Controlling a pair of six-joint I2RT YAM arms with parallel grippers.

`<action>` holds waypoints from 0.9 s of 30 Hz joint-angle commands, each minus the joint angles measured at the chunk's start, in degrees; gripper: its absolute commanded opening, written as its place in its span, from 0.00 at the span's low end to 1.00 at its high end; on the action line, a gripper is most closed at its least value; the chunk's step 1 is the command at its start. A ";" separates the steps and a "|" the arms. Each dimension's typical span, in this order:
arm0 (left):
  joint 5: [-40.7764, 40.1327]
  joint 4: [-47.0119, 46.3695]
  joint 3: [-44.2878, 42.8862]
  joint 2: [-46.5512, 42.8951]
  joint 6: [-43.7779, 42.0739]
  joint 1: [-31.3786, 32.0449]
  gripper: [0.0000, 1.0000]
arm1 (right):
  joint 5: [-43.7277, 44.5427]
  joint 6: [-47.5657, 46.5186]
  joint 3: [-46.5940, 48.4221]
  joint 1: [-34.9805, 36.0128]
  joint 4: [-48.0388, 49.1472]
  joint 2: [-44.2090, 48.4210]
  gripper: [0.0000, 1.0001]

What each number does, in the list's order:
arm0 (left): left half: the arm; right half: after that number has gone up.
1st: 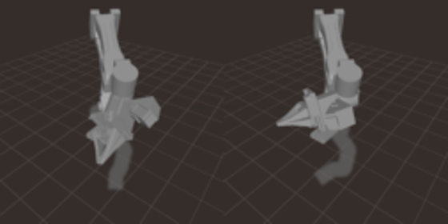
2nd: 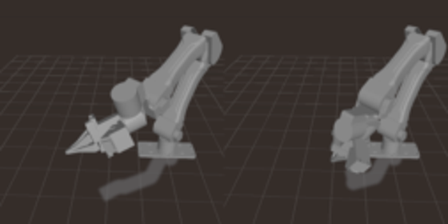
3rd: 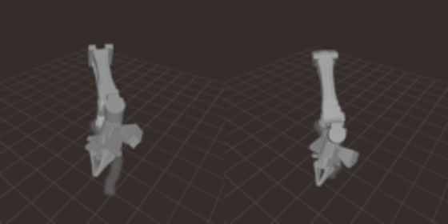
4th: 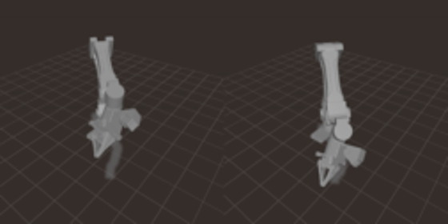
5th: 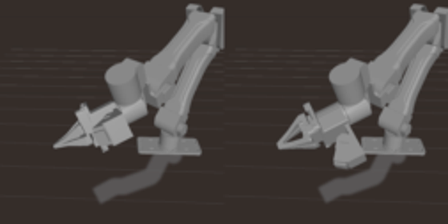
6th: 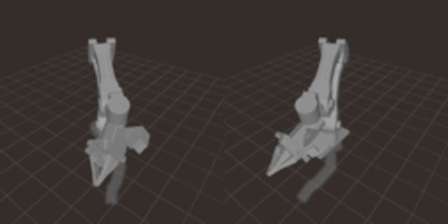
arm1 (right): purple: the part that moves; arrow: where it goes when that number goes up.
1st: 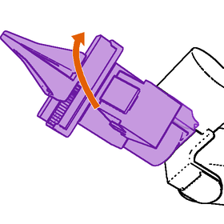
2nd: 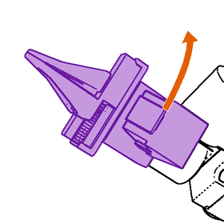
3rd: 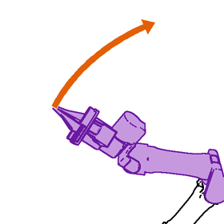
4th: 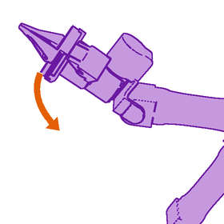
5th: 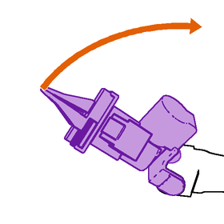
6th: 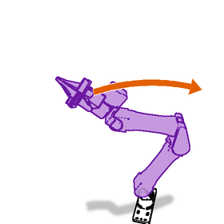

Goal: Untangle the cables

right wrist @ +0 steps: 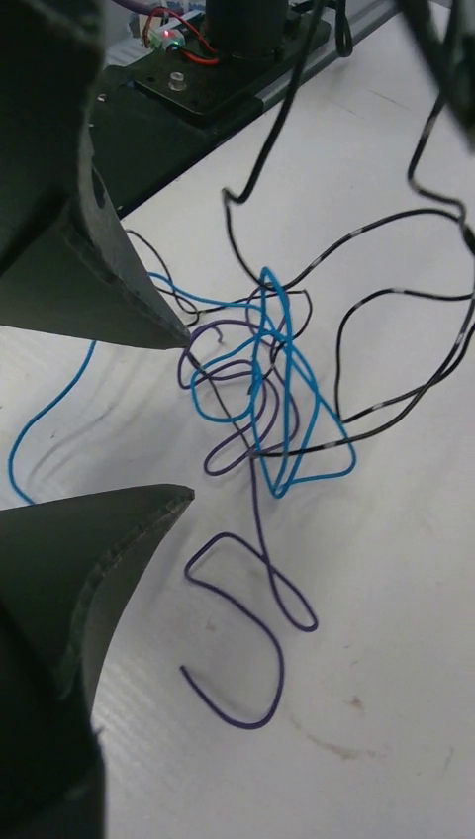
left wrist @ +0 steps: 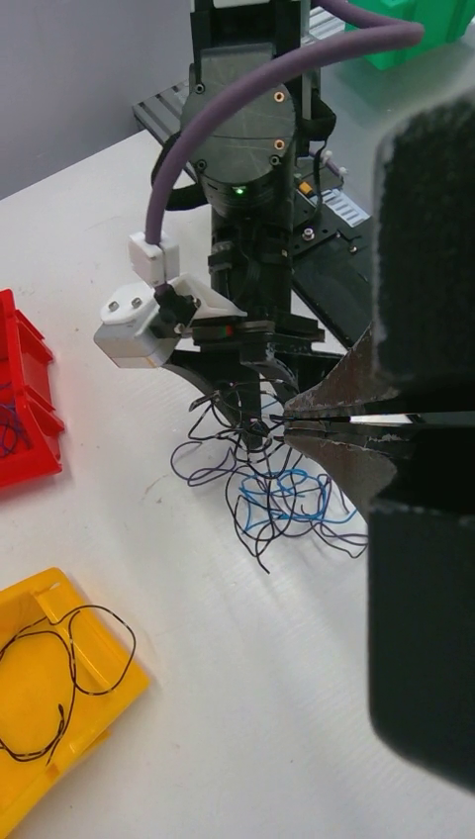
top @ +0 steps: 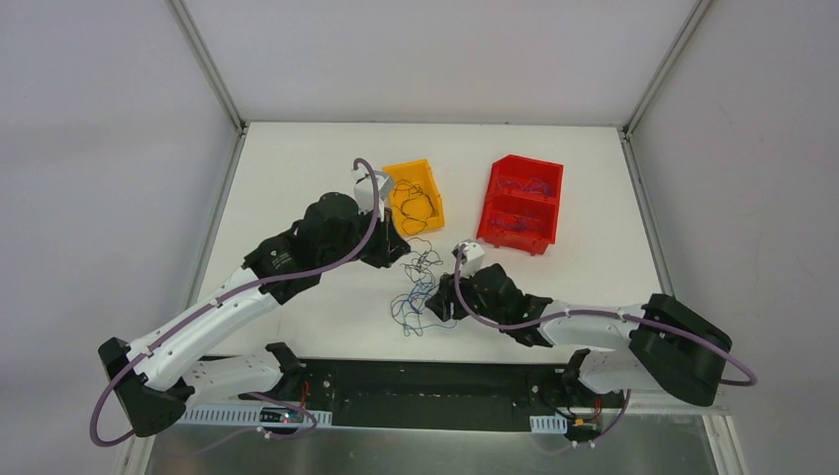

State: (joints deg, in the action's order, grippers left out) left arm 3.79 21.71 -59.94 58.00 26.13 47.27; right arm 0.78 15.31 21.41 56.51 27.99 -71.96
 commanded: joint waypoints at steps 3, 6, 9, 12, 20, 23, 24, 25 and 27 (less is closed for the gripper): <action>-0.62 -2.02 -0.22 -2.46 0.60 0.19 0.00 | 10.62 -1.42 4.87 4.25 11.11 -7.55 0.57; -1.94 -1.94 -0.29 -2.89 0.99 0.23 0.00 | 15.30 -1.36 7.15 5.88 13.26 -13.07 0.55; -5.32 -1.69 -0.37 -3.73 1.51 0.20 0.00 | 19.63 -0.54 9.15 7.10 14.16 -16.85 0.47; -10.81 -0.61 -0.78 -4.55 1.30 0.05 0.00 | 23.13 2.10 9.31 7.25 13.38 -17.89 0.11; -27.79 7.09 -1.66 -4.81 1.95 -8.01 0.00 | 33.05 7.96 1.46 6.41 -1.07 -0.98 0.00; -35.91 10.75 -1.28 -4.08 3.69 -11.76 0.00 | 37.73 14.27 -0.67 3.05 -14.33 9.72 0.00; -37.67 11.59 -0.95 -3.92 4.38 -12.86 0.00 | 39.61 17.84 -0.92 1.52 -19.38 13.59 0.00; -38.51 12.30 -0.59 -3.90 5.18 -13.84 0.00 | 42.03 21.07 -0.96 -0.54 -25.71 17.00 0.00; -38.22 12.68 0.44 -3.90 6.87 -15.29 0.00 | 42.80 24.20 -1.45 -6.17 -33.98 23.78 0.00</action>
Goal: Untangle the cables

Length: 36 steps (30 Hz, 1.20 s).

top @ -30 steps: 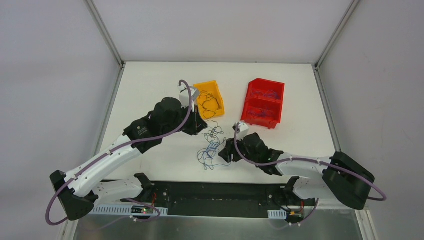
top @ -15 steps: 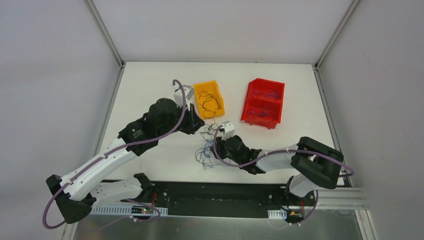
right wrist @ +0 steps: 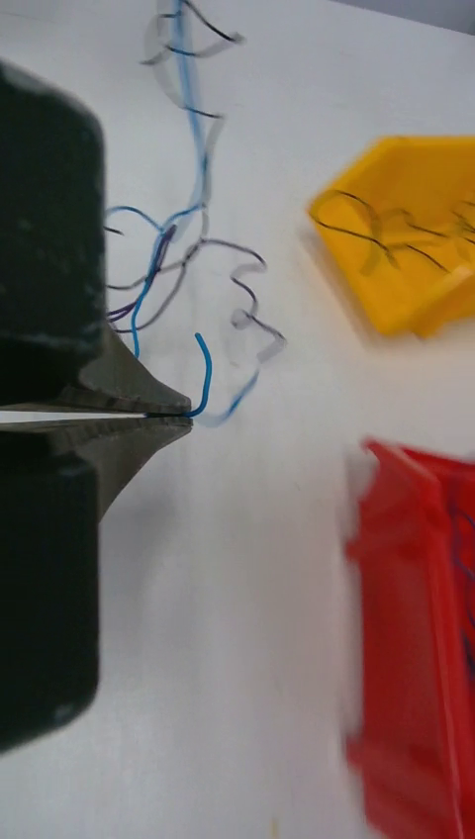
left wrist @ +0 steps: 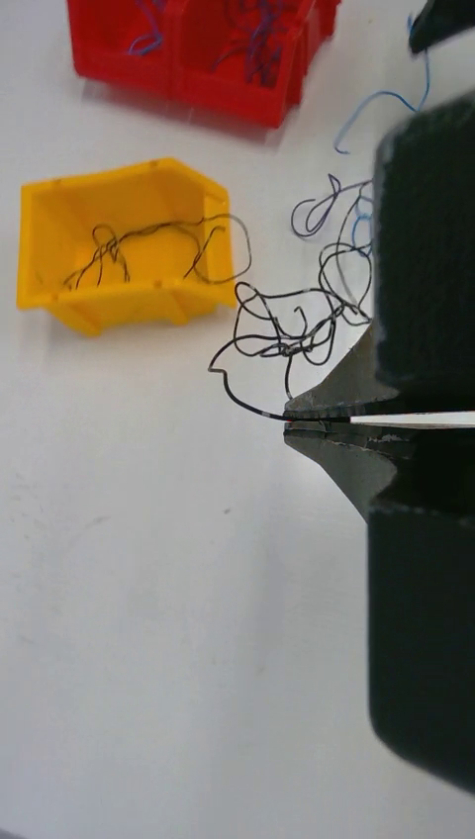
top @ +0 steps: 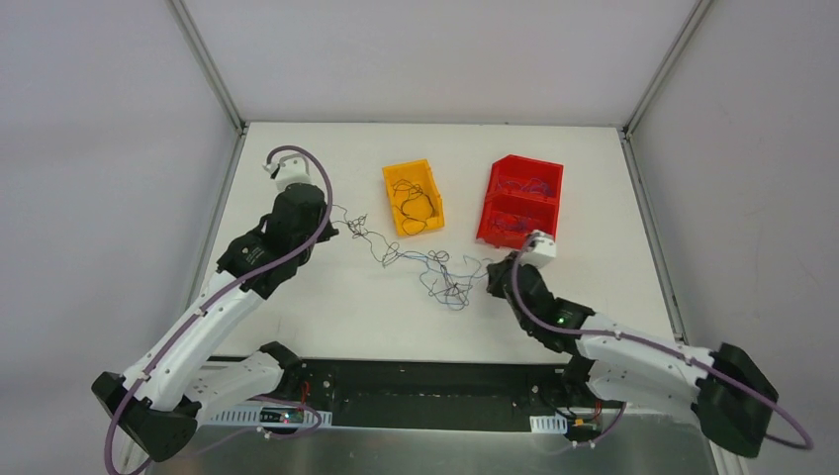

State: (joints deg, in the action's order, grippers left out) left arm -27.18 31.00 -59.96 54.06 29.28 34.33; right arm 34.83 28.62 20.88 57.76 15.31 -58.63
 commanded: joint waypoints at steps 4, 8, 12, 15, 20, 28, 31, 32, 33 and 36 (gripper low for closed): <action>-6.36 4.03 0.63 1.55 4.79 -2.88 0.00 | 7.93 13.92 -1.81 -14.95 -28.72 20.76 0.00; -3.59 4.62 -0.58 2.15 4.22 -3.04 0.00 | 2.69 10.08 -0.45 -17.82 -28.69 23.02 0.00; 5.49 1.65 -0.77 1.65 2.99 -3.04 0.00 | -5.50 5.59 -0.32 -17.82 -23.25 21.33 0.00; 19.35 -3.05 -0.23 1.26 -0.90 -3.00 0.00 | -14.93 1.23 -0.18 -17.76 -17.59 19.50 0.14; 37.62 -8.23 0.19 1.67 -2.77 -2.94 0.00 | -28.92 -5.34 0.08 -17.76 -7.48 14.44 0.64; 40.17 -8.64 -0.58 -0.94 -3.09 -2.95 0.00 | -35.27 -19.03 8.10 -10.42 -1.47 -0.13 0.86; 40.58 -8.68 -1.15 -1.52 -3.14 -2.95 0.00 | -33.59 -22.97 10.56 -7.93 1.96 -4.55 0.88; 40.97 -8.72 -1.36 -1.58 -3.05 -2.95 0.00 | -34.05 -23.49 11.35 -7.73 3.28 -5.91 0.89; 41.48 -8.69 -1.51 -1.59 -2.96 -2.89 0.00 | -35.28 -23.81 11.97 -7.56 4.62 -7.10 0.89; 42.83 -8.68 -1.94 -1.53 -2.46 -2.89 0.00 | -39.39 -23.88 13.75 -7.53 9.41 -9.98 0.90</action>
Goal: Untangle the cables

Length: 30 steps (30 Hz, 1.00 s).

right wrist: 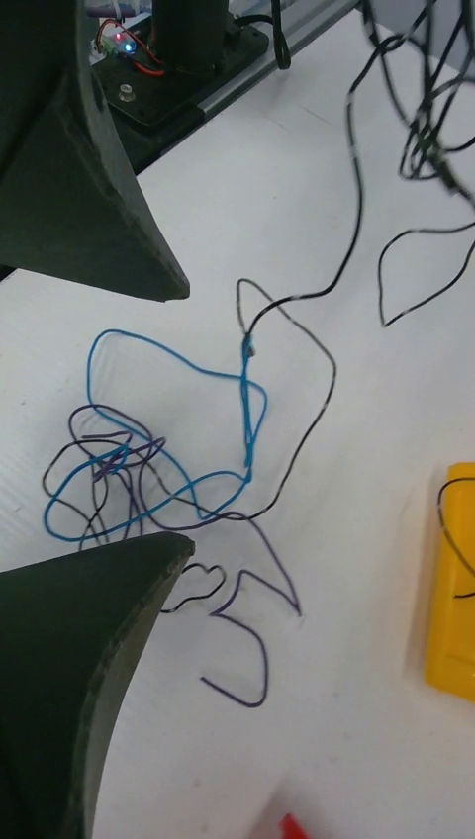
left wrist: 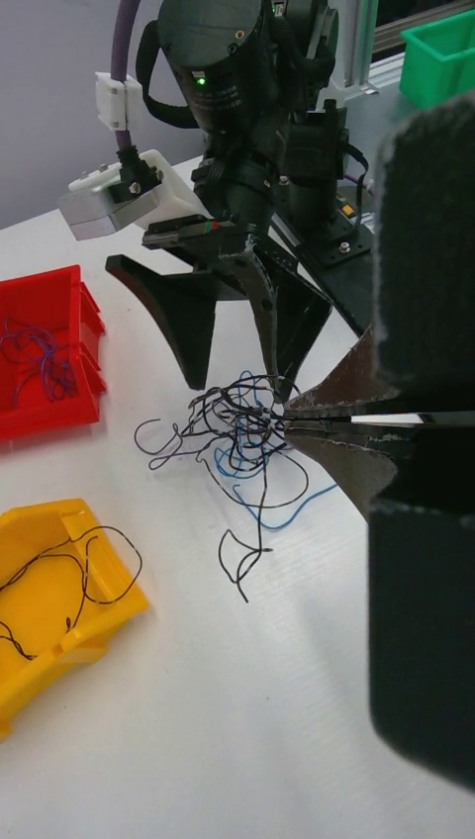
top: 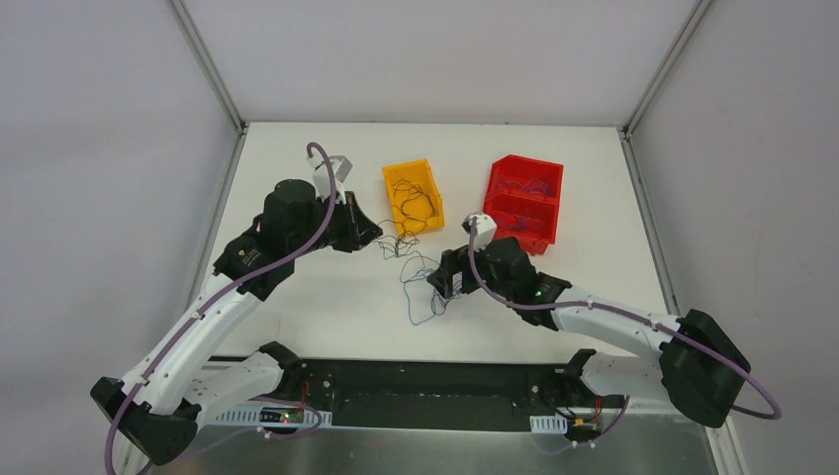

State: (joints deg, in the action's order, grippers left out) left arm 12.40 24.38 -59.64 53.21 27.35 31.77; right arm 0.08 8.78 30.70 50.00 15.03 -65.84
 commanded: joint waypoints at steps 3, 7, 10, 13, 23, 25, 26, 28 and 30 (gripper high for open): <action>3.78 -2.06 -2.27 -0.57 -0.24 -0.35 0.00 | -6.39 -3.88 6.81 0.40 11.88 -5.64 0.87; 3.57 -2.07 -2.11 -0.87 -0.04 -0.35 0.00 | -6.44 -3.90 10.34 0.53 12.66 -9.89 0.76; 3.18 -2.10 -2.22 -0.98 0.34 -0.39 0.00 | -6.21 -3.71 11.13 0.46 13.07 -11.78 0.55; 2.29 -2.17 -2.19 -0.98 0.59 -0.39 0.00 | -4.90 -1.83 9.07 0.46 14.29 -11.05 0.10; -41.74 13.23 -1.86 -1.70 6.41 -1.35 0.00 | 19.44 17.21 -3.59 -7.38 -6.23 8.30 0.00; -44.53 16.00 -2.28 -1.19 7.37 -2.78 0.00 | 21.94 21.10 -6.14 -10.14 -12.69 15.09 0.00; -45.05 16.89 -2.28 -1.22 7.87 -3.33 0.00 | 23.52 22.48 -7.34 -10.97 -15.97 17.96 0.00; -45.49 17.18 -1.69 -1.64 8.86 -3.80 0.00 | 25.02 24.07 -9.44 -12.19 -20.77 24.10 0.00; -45.60 17.19 -1.23 -2.19 9.55 -3.91 0.00 | 25.94 24.78 -10.66 -12.33 -23.95 28.99 0.00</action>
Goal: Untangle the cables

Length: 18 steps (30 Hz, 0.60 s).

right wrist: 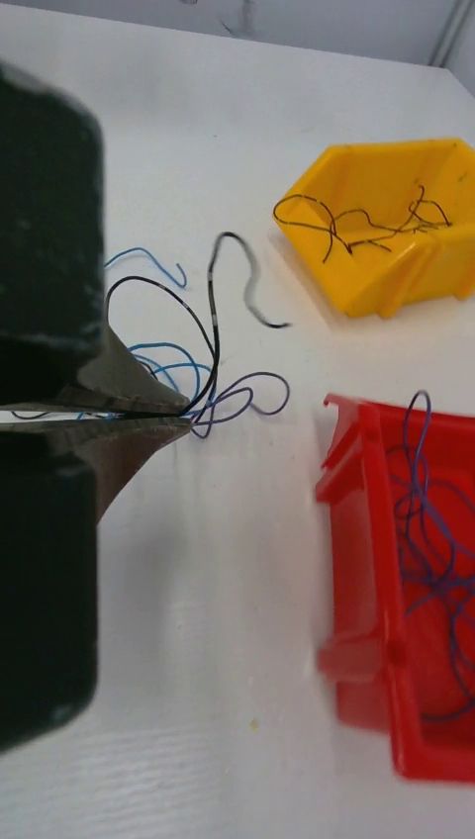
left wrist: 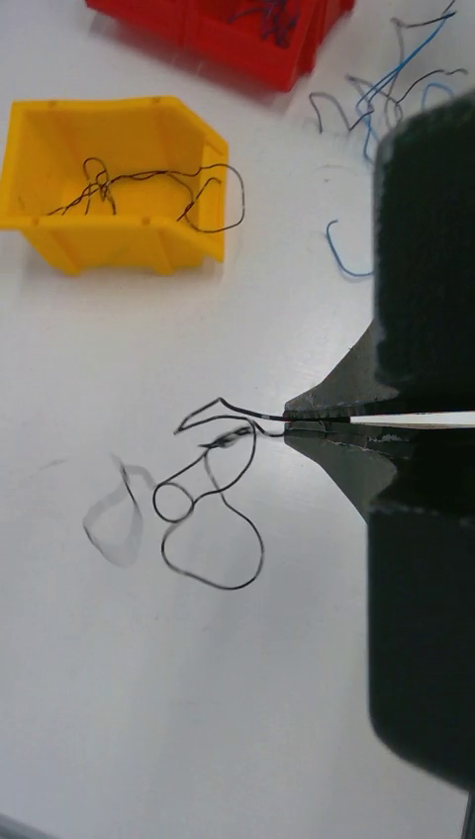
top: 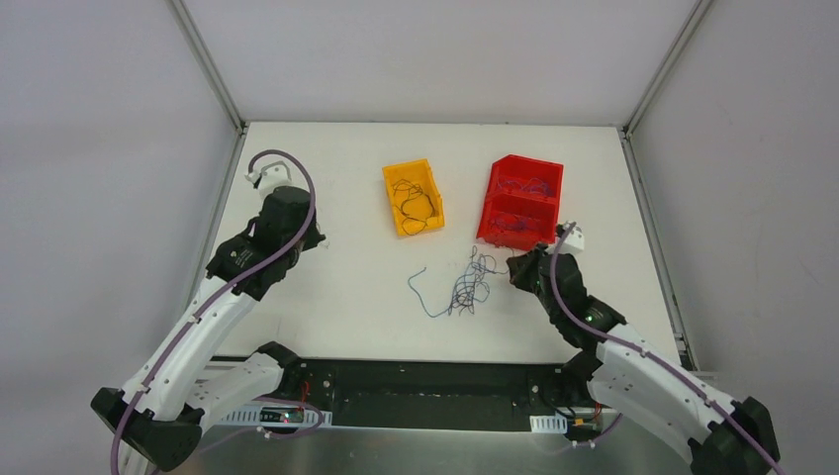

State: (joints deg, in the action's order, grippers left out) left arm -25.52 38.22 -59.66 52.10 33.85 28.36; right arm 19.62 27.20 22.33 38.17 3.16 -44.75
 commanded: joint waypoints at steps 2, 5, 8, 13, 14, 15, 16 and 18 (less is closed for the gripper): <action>-8.25 3.43 -1.01 -1.57 3.47 -0.50 0.00 | 7.93 7.06 -2.78 -0.51 -15.52 11.74 0.00; -6.40 3.19 -1.20 -2.29 3.03 -0.50 0.00 | 7.01 5.46 -2.81 -0.56 -17.03 15.27 0.00; -0.94 1.15 -1.12 -2.49 1.41 -0.50 0.00 | 4.10 3.81 -2.53 -0.56 -16.67 15.80 0.00; 8.87 -2.75 -2.01 -1.06 -0.63 -0.49 0.00 | -1.24 1.89 -1.15 -0.55 -15.55 13.33 0.00; 10.10 -3.37 -2.33 -0.57 -0.89 -0.50 0.00 | -2.31 1.55 -1.06 -0.56 -15.07 12.82 0.00; 11.36 -4.01 -2.84 -0.12 -1.19 -0.50 0.00 | -3.22 1.47 -0.91 -0.56 -14.71 12.34 0.00; 12.63 -4.61 -3.14 0.45 -1.50 -0.45 0.00 | -4.13 1.50 -0.91 -0.60 -14.26 11.83 0.00; 14.76 -5.93 -4.27 1.77 -2.03 -0.50 0.00 | -5.64 1.39 -0.92 -0.57 -13.40 10.74 0.00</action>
State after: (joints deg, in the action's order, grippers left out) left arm -17.76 36.86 -60.16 52.01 33.85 28.03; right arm 18.48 29.89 19.53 37.69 -12.25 -32.42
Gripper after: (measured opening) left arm 0.010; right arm 0.009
